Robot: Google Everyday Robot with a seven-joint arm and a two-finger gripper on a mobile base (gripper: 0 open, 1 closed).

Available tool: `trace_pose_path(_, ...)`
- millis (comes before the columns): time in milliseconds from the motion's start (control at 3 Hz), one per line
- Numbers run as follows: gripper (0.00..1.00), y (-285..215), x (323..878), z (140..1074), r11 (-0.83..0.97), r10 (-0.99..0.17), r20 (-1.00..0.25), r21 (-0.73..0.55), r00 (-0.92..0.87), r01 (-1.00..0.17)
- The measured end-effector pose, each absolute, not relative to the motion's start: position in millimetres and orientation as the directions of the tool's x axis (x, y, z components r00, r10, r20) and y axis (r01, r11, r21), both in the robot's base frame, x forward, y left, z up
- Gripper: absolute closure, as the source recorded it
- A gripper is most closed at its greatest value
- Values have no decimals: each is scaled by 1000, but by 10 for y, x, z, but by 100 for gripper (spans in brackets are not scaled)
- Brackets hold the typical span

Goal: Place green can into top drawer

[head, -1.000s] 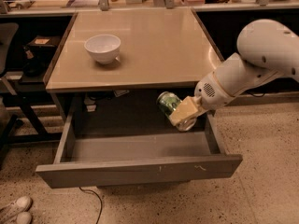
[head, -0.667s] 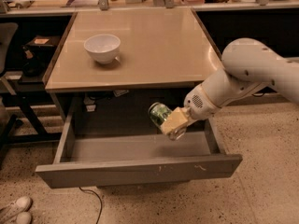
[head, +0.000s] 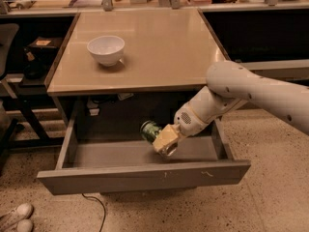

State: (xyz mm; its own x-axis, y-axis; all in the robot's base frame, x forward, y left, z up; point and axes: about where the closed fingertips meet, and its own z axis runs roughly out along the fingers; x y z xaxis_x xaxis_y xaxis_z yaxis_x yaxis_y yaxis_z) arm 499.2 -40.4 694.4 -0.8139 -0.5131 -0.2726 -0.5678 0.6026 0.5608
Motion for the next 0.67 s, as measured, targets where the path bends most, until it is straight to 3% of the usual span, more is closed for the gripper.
trace_pose_path(667,100,-149,5045,6577,597,-538,-245,564,-806,-570)
